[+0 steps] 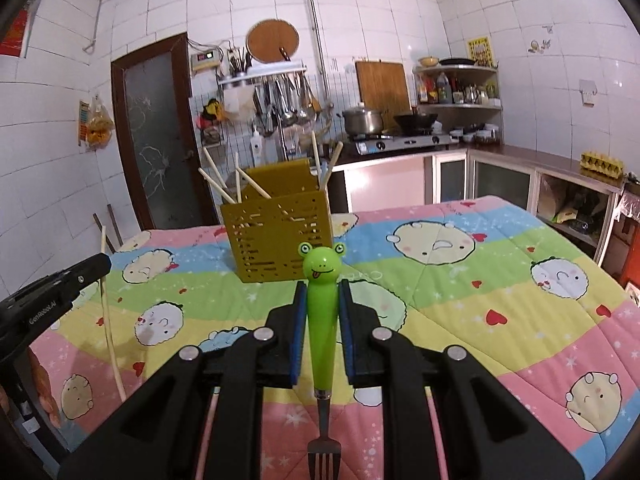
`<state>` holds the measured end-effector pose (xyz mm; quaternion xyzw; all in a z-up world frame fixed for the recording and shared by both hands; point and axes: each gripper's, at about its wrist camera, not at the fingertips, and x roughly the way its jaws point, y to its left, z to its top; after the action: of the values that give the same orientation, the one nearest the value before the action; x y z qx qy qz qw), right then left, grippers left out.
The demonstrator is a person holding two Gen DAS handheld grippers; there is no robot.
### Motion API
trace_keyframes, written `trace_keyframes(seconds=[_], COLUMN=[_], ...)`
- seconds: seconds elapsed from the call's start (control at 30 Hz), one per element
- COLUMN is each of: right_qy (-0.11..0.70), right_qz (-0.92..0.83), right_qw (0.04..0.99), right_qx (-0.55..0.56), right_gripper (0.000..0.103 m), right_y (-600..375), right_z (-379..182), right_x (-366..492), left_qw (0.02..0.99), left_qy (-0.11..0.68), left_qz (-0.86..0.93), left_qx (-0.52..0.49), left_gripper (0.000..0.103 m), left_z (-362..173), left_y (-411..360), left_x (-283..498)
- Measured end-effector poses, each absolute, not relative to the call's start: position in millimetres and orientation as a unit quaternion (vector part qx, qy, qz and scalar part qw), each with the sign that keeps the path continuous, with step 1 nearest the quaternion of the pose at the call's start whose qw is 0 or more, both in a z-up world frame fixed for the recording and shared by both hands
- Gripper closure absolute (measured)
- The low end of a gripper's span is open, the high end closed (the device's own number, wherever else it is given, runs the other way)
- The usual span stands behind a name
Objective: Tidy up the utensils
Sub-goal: 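Lift the frog fork and chopstick and carry them over the yellow holder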
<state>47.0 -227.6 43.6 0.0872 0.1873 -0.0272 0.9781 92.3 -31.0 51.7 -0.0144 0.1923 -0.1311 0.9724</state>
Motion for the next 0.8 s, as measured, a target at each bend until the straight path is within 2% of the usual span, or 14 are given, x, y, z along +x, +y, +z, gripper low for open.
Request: trace_keyframes(seconds=[0.2, 0.57, 0.8], right_qy=[0.163, 0.141, 0.124], right_qz=[-0.031, -0.033, -0.030], right_qw=[0.983, 0.986, 0.989], right_qx=[0.084, 0.080, 0.075], right_gripper=[0.087, 0.087, 0.087], right_y=[-227.6, -229.1, -227.6], right_z=[49.9, 64.7, 87.7], right_x=[40.5, 66.0, 91.3], left_qw=[0.977, 0.978, 0.980], left_qy=[0.164, 0.149, 0.120], left_qz=[-0.134, -0.143, -0.155], left_qx=[-0.021, -0.037, -0.043], left_gripper=[0.098, 0.098, 0.098], left_z=[60.7, 71.7, 103.7], left_y=[-30.5, -30.4, -33.5], left_x=[81.7, 106.5, 130.1])
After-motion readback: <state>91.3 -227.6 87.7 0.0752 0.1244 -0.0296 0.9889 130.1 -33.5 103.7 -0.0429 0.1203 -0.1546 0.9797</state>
